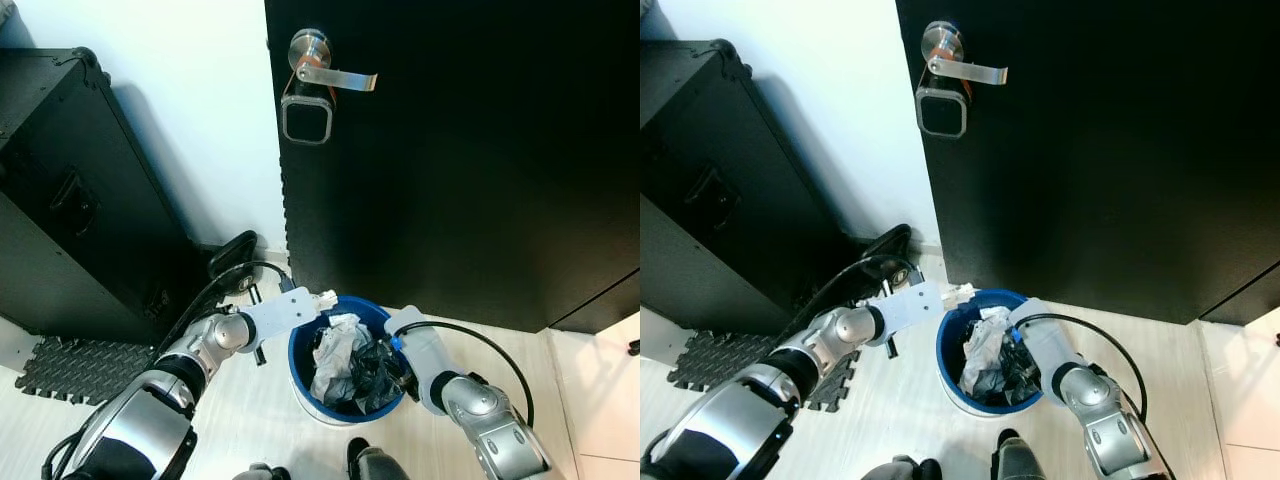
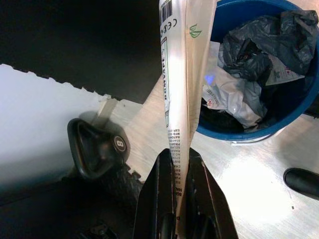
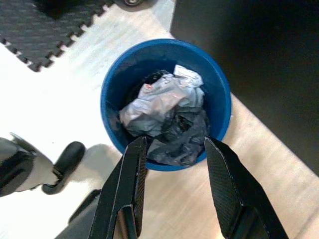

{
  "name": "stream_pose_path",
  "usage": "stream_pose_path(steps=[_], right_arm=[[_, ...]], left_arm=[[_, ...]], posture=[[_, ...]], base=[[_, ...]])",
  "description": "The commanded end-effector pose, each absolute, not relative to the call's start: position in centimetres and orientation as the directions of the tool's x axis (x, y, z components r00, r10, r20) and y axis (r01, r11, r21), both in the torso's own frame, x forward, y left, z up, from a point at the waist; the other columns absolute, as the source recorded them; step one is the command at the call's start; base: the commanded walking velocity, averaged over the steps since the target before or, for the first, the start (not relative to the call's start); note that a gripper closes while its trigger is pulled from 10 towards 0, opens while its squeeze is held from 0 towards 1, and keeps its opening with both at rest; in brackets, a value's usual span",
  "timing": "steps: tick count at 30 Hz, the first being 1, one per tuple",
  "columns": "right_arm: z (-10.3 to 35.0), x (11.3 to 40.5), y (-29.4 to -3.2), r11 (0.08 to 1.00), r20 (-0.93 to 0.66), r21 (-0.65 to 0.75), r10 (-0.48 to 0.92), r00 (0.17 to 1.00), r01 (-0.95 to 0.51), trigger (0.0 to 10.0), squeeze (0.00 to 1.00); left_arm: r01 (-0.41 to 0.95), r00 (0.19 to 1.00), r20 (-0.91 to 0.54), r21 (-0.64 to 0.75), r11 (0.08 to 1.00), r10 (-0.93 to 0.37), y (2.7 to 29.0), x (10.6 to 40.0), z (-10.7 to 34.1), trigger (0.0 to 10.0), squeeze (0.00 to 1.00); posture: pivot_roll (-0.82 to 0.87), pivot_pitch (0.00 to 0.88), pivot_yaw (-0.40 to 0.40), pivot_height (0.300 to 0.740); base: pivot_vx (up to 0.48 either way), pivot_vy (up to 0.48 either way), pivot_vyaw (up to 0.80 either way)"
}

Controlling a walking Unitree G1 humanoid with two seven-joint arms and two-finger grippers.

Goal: Clean up the room

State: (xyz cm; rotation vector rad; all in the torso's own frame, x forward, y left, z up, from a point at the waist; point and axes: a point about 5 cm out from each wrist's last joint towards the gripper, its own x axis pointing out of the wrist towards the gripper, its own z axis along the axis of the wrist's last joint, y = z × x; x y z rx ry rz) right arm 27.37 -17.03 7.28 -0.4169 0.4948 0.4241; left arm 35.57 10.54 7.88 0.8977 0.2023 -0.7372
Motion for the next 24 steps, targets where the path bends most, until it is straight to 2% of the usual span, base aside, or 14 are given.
stream_pose_path(steps=[1,8,11,15,24], right_arm=[[6.9,26.8,-17.1,0.830,-0.554,-0.254,0.296,0.778,-0.497,10.0,0.00],[7.1,27.0,-17.1,0.824,-0.556,-0.266,0.293,0.778,-0.501,10.0,0.00],[7.4,27.1,-16.9,0.821,-0.552,-0.285,0.282,0.785,-0.495,10.0,0.00],[7.4,27.1,-16.9,0.821,-0.551,-0.287,0.281,0.786,-0.495,10.0,0.00],[7.6,27.1,-16.6,0.823,-0.542,-0.298,0.272,0.795,-0.484,10.0,0.00]], left_arm=[[0.673,0.729,-0.490,0.639,0.372,-0.478,11.4,35.2,7.1,10.0,0.00],[0.667,0.731,-0.486,0.656,0.354,-0.479,11.3,35.3,7.3,10.0,0.00],[0.592,0.779,-0.400,0.723,0.356,-0.483,11.0,36.1,8.9,10.0,0.00],[0.574,0.787,-0.372,0.735,0.362,-0.492,10.7,36.4,9.4,10.0,0.00],[0.620,0.735,-0.360,0.701,0.354,-0.574,8.8,36.2,9.8,10.0,0.00]], posture=[[-0.15,0.329,0.053,0.740],[-0.15,0.330,0.052,0.740],[-0.15,0.329,0.050,0.740],[-0.15,0.330,0.050,0.740],[-0.15,0.334,0.059,0.740]], base=[[0.000,0.000,0.00],[0.000,0.000,0.00],[0.000,0.000,0.00],[0.000,0.000,0.00],[0.000,0.000,0.00]])
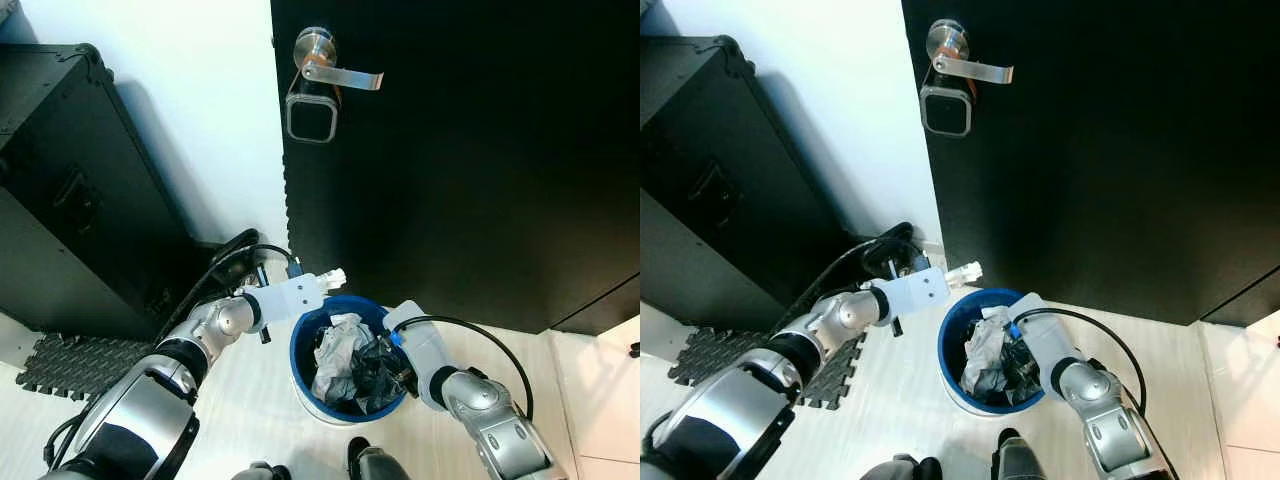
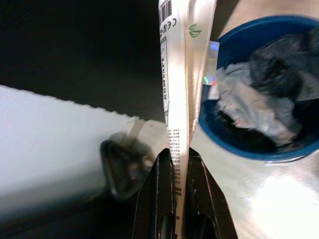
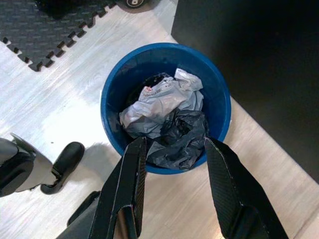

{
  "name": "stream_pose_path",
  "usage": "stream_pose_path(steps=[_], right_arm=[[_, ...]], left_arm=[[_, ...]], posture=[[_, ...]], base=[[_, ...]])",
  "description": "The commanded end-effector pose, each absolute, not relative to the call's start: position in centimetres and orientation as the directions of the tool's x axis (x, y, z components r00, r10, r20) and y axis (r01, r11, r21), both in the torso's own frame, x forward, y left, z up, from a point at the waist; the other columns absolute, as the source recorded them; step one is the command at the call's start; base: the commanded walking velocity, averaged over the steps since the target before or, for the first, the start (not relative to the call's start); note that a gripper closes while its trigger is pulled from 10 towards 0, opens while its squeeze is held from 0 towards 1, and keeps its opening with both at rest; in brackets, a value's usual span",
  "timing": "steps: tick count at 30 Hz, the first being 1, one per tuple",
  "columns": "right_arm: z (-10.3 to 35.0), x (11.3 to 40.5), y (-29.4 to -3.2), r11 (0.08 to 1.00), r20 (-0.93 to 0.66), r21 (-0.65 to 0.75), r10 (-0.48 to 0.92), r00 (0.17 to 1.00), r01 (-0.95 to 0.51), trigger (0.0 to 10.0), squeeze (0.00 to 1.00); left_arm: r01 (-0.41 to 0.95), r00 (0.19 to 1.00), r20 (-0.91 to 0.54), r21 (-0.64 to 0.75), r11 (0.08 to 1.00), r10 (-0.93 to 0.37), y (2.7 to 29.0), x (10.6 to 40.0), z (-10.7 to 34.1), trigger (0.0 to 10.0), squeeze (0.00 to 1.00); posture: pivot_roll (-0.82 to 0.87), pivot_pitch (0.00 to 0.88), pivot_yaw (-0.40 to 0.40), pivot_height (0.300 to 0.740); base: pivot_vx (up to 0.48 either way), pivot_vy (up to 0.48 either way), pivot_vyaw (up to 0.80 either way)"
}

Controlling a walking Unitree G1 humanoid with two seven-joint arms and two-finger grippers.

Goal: Clean up the room

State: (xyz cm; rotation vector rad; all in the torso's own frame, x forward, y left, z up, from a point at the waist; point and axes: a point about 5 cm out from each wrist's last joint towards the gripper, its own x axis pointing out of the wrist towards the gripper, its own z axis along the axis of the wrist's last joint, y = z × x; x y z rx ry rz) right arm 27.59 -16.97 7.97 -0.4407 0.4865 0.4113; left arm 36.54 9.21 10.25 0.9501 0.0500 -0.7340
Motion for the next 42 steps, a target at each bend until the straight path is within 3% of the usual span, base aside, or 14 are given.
stream_pose_path(steps=[1,4,5,11,12,13,28,30,31,33,34,35,37,42], right_arm=[[7.6,27.1,-16.6,0.825,-0.540,-0.301,0.267,0.798,-0.479,10.0,0.00],[7.6,27.1,-16.7,0.826,-0.539,-0.303,0.263,0.800,-0.475,10.0,0.00],[7.6,27.1,-16.7,0.827,-0.538,-0.305,0.260,0.802,-0.473,10.0,0.00],[7.7,27.2,-16.8,0.828,-0.536,-0.311,0.253,0.806,-0.466,10.0,0.00],[7.7,27.3,-16.8,0.829,-0.535,-0.312,0.251,0.807,-0.465,10.0,0.00],[7.7,27.3,-16.8,0.828,-0.533,-0.314,0.251,0.808,-0.464,10.0,0.00],[7.8,27.7,-16.5,0.822,-0.522,-0.326,0.255,0.814,-0.467,10.0,0.00],[7.8,27.7,-16.4,0.826,-0.513,-0.326,0.253,0.820,-0.459,10.0,0.00],[7.8,27.8,-16.3,0.831,-0.504,-0.325,0.251,0.827,-0.451,10.0,0.00],[7.8,27.8,-16.3,0.831,-0.504,-0.325,0.251,0.827,-0.451,10.0,0.00],[7.8,28.0,-16.2,0.851,-0.478,-0.320,0.234,0.847,-0.416,10.0,0.00],[7.8,28.0,-16.2,0.851,-0.478,-0.320,0.234,0.847,-0.416,10.0,0.00],[7.4,28.6,-16.1,0.934,-0.415,-0.226,0.166,0.895,-0.278,10.0,0.00],[6.7,28.8,-16.2,0.975,-0.391,-0.138,0.108,0.914,-0.175,10.0,0.00]], left_arm=[[0.629,0.725,-0.362,0.695,0.349,-0.587,8.6,36.1,9.8,10.0,0.47],[0.634,0.718,-0.362,0.692,0.345,-0.595,8.5,36.0,9.7,10.0,0.47],[0.636,0.714,-0.358,0.690,0.345,-0.601,8.4,35.9,9.7,10.0,1.00],[0.625,0.719,-0.357,0.706,0.331,-0.597,8.4,35.9,9.7,10.0,1.00],[0.616,0.724,-0.358,0.720,0.320,-0.589,8.5,35.9,9.7,10.0,0.35],[0.606,0.731,-0.362,0.734,0.306,-0.578,8.7,36.0,9.6,10.0,0.00],[0.600,0.742,-0.372,0.739,0.306,-0.557,9.3,35.8,9.1,10.0,0.00],[0.583,0.769,-0.350,0.728,0.362,-0.535,9.7,36.1,9.4,10.0,0.00],[0.554,0.805,-0.321,0.707,0.439,-0.499,10.2,36.4,9.6,10.0,0.00],[0.554,0.805,-0.321,0.707,0.439,-0.499,10.2,36.4,9.6,10.0,0.00],[0.501,0.860,-0.276,0.614,0.609,-0.429,11.4,36.8,9.8,10.0,0.00],[0.501,0.860,-0.276,0.614,0.609,-0.429,11.4,36.8,9.8,10.0,0.00],[0.375,0.924,-0.233,0.394,0.839,-0.303,13.9,36.4,8.8,10.0,0.00],[0.323,0.940,-0.215,0.300,0.898,-0.266,14.9,35.4,7.7,10.0,0.00]], posture=[[-0.15,0.334,0.061,0.740],[-0.15,0.334,0.061,0.740],[-0.15,0.336,0.061,0.740],[-0.15,0.336,0.060,0.740],[-0.15,0.336,0.060,0.740],[-0.15,0.335,0.057,0.740],[-0.14,0.326,0.056,0.740],[-0.14,0.318,0.060,0.740],[-0.13,0.297,0.062,0.740],[-0.13,0.297,0.062,0.740],[-0.12,0.272,0.058,0.740],[-0.12,0.272,0.058,0.740],[-0.06,0.202,0.029,0.740],[0.00,0.135,-0.011,0.740]], base=[[0.000,0.000,0.00],[0.000,0.000,0.00],[0.000,0.000,0.00],[0.000,0.000,0.00],[0.000,0.000,0.00],[0.000,0.000,0.00],[0.000,0.000,0.00],[0.000,0.000,0.00],[0.000,0.000,0.00],[0.000,0.000,0.00],[0.000,0.000,0.00],[0.000,0.000,0.00],[0.000,0.000,0.00],[0.000,0.000,0.00]])
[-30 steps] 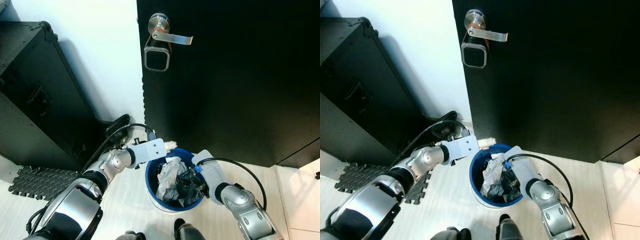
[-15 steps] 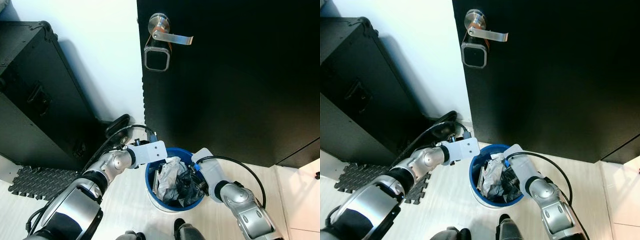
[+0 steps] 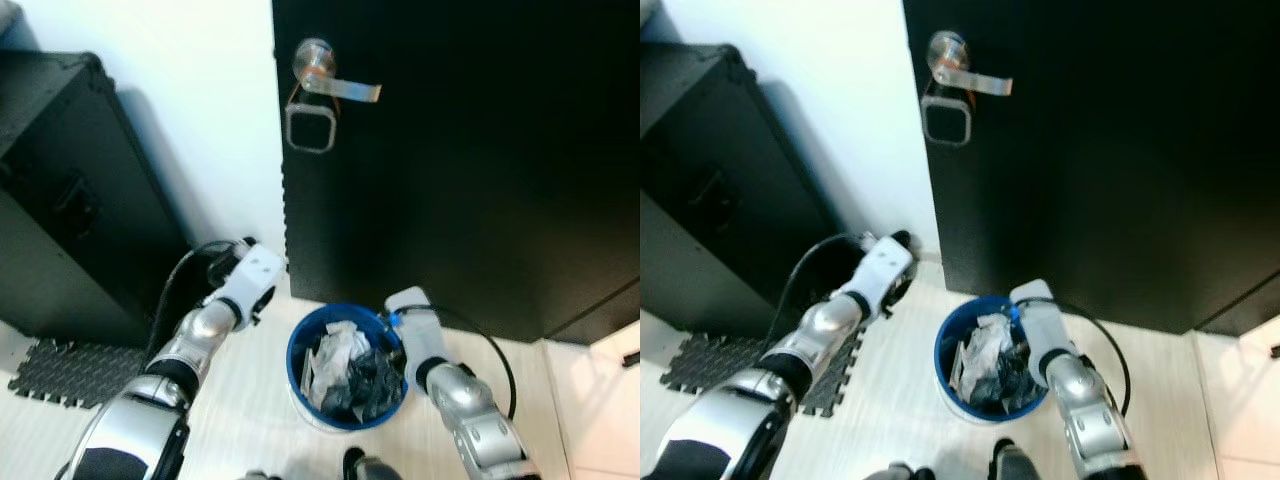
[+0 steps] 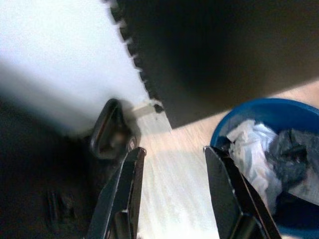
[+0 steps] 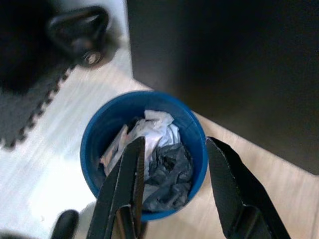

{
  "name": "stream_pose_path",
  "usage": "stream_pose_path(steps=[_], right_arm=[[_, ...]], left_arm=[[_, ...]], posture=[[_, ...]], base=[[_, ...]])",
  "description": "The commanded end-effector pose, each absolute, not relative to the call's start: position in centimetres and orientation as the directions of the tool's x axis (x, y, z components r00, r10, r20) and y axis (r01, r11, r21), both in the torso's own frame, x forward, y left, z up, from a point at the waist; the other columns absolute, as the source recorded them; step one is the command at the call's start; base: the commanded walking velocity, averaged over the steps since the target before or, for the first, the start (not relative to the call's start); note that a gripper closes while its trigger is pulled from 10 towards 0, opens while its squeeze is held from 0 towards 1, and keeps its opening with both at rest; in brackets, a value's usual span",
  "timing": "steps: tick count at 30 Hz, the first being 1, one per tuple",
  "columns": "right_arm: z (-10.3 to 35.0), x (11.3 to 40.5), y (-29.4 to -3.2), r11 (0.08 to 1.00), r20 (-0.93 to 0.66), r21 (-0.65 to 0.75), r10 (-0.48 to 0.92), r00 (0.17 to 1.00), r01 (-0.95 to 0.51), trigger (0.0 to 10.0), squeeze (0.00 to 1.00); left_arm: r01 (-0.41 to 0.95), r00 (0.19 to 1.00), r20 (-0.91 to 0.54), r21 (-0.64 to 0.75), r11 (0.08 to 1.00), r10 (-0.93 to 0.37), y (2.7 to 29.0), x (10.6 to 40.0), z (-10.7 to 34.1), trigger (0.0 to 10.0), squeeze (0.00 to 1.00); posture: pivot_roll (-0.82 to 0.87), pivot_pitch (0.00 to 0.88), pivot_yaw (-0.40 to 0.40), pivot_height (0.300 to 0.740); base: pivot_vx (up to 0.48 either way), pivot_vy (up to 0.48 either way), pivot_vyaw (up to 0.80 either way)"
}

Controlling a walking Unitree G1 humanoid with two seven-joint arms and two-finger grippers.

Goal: Clean up the room

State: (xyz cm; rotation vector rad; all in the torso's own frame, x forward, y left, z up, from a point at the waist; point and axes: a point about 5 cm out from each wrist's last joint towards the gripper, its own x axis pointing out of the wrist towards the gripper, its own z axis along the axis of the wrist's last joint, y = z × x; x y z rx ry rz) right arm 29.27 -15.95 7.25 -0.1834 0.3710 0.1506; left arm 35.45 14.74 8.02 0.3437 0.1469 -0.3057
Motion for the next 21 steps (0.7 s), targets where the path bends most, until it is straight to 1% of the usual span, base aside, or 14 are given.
stream_pose_path(steps=[1,3,5,6,7,8,9,11,14,16,18,19,20,21], right_arm=[[6.2,28.8,-16.1,0.985,-0.381,-0.107,0.083,0.921,-0.134,10.0,0.00],[6.2,28.8,-16.1,0.985,-0.381,-0.107,0.083,0.921,-0.134,10.0,0.00],[4.9,28.4,-15.2,0.991,-0.375,-0.082,0.072,0.924,-0.111,10.0,0.00],[4.9,28.4,-15.2,0.991,-0.375,-0.082,0.072,0.924,-0.111,10.0,0.00],[4.5,28.3,-14.7,0.991,-0.370,-0.076,0.075,0.926,-0.111,10.0,0.00],[4.5,28.3,-14.7,0.991,-0.370,-0.076,0.075,0.926,-0.111,10.0,0.00],[4.3,28.3,-14.4,0.992,-0.368,-0.067,0.077,0.927,-0.109,10.0,0.00],[4.3,28.6,-14.1,0.994,-0.359,-0.057,0.066,0.931,-0.092,10.0,0.00],[4.2,28.9,-13.9,0.991,-0.360,-0.100,0.049,0.932,-0.091,10.0,0.00],[4.2,28.9,-13.9,0.991,-0.360,-0.100,0.049,0.932,-0.091,10.0,0.00],[4.0,29.1,-14.0,0.988,-0.347,-0.127,0.034,0.937,-0.083,10.0,0.00],[3.9,29.1,-14.2,0.984,-0.343,-0.158,0.023,0.939,-0.082,10.0,0.00],[3.9,29.1,-14.2,0.984,-0.343,-0.158,0.023,0.939,-0.082,10.0,0.00],[3.8,29.1,-14.4,0.983,-0.338,-0.168,0.010,0.941,-0.070,10.0,0.00]], left_arm=[[0.301,0.945,-0.208,0.265,0.916,-0.251,15.2,34.8,7.2,10.0,0.00],[0.301,0.945,-0.208,0.265,0.916,-0.251,15.2,34.8,7.2,10.0,0.00],[0.198,0.969,-0.178,0.154,0.968,-0.170,15.5,33.1,6.5,10.0,0.00],[0.198,0.969,-0.178,0.154,0.968,-0.170,15.5,33.1,6.5,10.0,0.00],[0.159,0.971,-0.195,0.108,0.981,-0.136,15.6,32.4,6.0,10.0,0.00],[0.159,0.971,-0.195,0.108,0.981,-0.136,15.6,32.4,6.0,10.0,0.00],[0.117,0.973,-0.210,0.089,0.989,-0.097,15.9,32.0,5.6,10.0,0.00],[0.077,0.969,-0.241,0.067,0.995,-0.059,16.1,31.7,5.1,10.0,0.00],[0.068,0.972,-0.231,0.088,0.994,-0.046,16.1,31.6,5.1,10.0,0.00],[0.068,0.972,-0.231,0.088,0.994,-0.046,16.1,31.6,5.1,10.0,0.00],[0.046,0.980,-0.196,0.099,0.994,-0.026,16.0,31.3,5.2,10.0,0.00],[0.050,0.983,-0.180,0.117,0.992,-0.028,15.9,31.2,5.2,10.0,0.00],[0.050,0.983,-0.180,0.117,0.992,-0.028,15.9,31.2,5.2,10.0,0.00],[0.062,0.984,-0.175,0.147,0.987,-0.036,15.7,30.8,5.2,10.0,0.00]], posture=[[0.01,0.119,-0.020,0.740],[0.01,0.119,-0.020,0.740],[0.05,0.046,-0.053,0.740],[0.05,0.046,-0.053,0.740],[0.05,0.029,-0.061,0.740],[0.05,0.029,-0.061,0.740],[0.05,0.014,-0.071,0.740],[0.05,0.000,-0.080,0.740],[0.05,0.000,-0.084,0.740],[0.05,0.000,-0.084,0.740],[0.04,0.000,-0.093,0.740],[0.03,0.000,-0.094,0.740],[0.03,0.000,-0.094,0.740],[0.03,0.000,-0.095,0.740]], base=[[0.000,0.000,0.00],[0.000,0.000,0.00],[0.000,0.000,0.00],[0.000,0.000,0.00],[0.000,0.000,0.00],[0.000,0.000,0.00],[0.000,0.000,0.00],[0.000,0.000,0.00],[0.000,0.000,0.00],[0.000,0.000,0.00],[0.000,0.000,0.00],[0.000,0.000,0.00],[0.000,0.000,0.00],[0.000,0.000,0.00]])
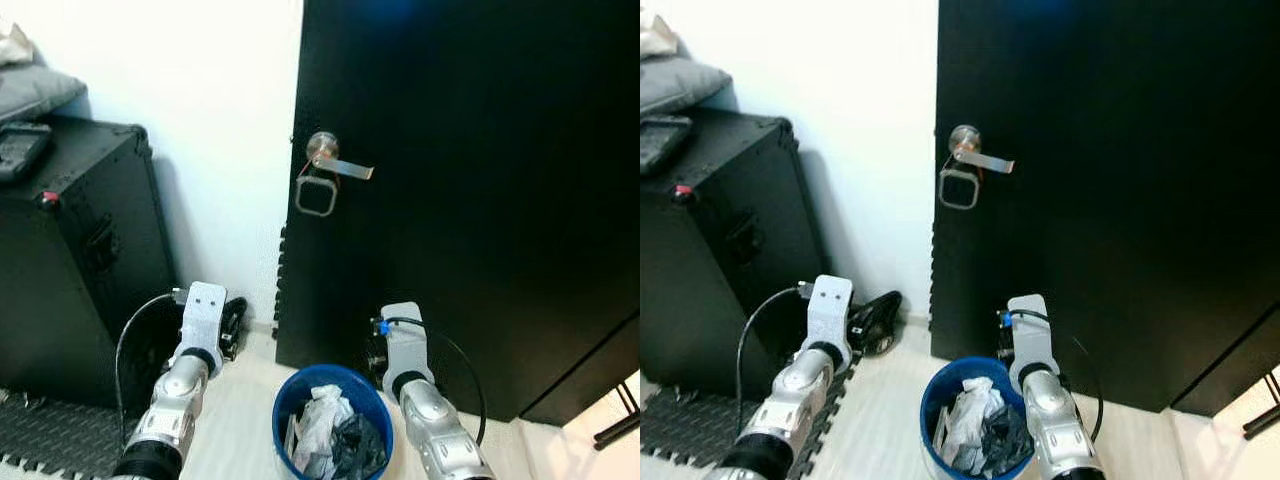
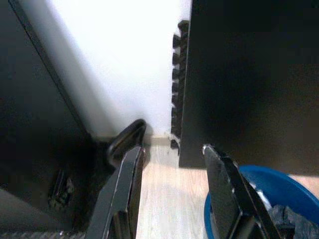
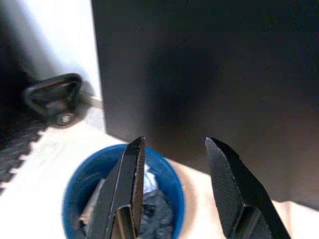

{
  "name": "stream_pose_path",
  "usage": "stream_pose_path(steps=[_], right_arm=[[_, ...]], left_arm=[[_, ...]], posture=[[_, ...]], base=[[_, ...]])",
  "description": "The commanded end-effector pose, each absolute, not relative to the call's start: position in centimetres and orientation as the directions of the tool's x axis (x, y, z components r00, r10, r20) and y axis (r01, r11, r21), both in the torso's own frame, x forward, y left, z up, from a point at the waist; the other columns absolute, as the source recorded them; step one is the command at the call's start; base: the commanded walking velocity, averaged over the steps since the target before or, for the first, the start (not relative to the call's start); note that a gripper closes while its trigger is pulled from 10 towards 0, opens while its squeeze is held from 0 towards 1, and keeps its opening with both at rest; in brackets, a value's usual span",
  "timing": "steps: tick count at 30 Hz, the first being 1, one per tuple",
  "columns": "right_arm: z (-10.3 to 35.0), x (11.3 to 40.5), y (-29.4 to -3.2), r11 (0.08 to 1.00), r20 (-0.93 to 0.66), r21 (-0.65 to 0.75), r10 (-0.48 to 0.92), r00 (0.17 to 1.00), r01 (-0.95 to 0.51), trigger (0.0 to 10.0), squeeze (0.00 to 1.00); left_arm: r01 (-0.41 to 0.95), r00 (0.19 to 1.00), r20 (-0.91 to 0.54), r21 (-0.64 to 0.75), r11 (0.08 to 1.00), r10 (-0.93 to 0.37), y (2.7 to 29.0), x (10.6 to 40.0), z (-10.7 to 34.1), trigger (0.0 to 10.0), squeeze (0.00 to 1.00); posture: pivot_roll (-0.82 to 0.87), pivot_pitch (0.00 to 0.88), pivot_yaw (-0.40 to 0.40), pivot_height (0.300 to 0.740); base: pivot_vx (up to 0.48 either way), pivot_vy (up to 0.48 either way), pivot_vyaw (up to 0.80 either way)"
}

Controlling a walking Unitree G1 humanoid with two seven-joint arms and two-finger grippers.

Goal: Clean up the room

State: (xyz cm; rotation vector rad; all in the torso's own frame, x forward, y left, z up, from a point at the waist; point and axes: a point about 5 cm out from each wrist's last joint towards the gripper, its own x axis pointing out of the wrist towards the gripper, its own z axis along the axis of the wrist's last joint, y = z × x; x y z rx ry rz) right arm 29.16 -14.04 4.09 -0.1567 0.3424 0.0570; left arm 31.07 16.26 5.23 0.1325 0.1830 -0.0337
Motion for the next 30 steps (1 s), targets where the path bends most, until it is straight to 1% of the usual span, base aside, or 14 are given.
stream_pose_path(steps=[1,6,10,19,30], right_arm=[[3.8,29.1,-14.4,0.983,-0.338,-0.168,0.010,0.941,-0.070,10.0,0.00],[3.6,29.1,-15.0,0.984,-0.314,-0.170,-0.008,0.950,-0.048,10.0,0.00],[3.6,29.1,-15.0,0.984,-0.310,-0.171,-0.011,0.951,-0.044,10.0,0.00],[2.9,28.6,-15.3,0.984,-0.325,-0.173,-0.028,0.945,-0.030,10.0,0.00],[2.3,27.8,-16.2,0.982,-0.332,-0.190,-0.062,0.941,-0.002,10.0,0.00]], left_arm=[[0.062,0.984,-0.175,0.147,0.987,-0.036,15.7,30.8,5.2,10.0,0.00],[0.072,0.981,-0.189,0.153,0.986,-0.042,14.9,30.0,5.6,10.0,0.00],[0.063,0.982,-0.184,0.151,0.987,-0.034,14.9,29.9,5.6,10.0,0.00],[0.077,0.983,-0.176,0.165,0.983,-0.047,14.5,29.4,5.6,10.0,0.00],[0.116,0.974,-0.210,0.160,0.980,-0.081,14.1,29.2,5.4,10.0,0.00]], posture=[[0.03,0.000,-0.095,0.740],[0.02,0.000,-0.103,0.740],[0.02,0.000,-0.106,0.740],[0.02,0.000,-0.098,0.740],[0.00,0.000,-0.095,0.740]], base=[[0.000,0.000,0.00],[0.000,0.000,0.00],[0.000,0.000,0.00],[0.000,0.000,-0.80],[0.000,0.000,-0.80]])
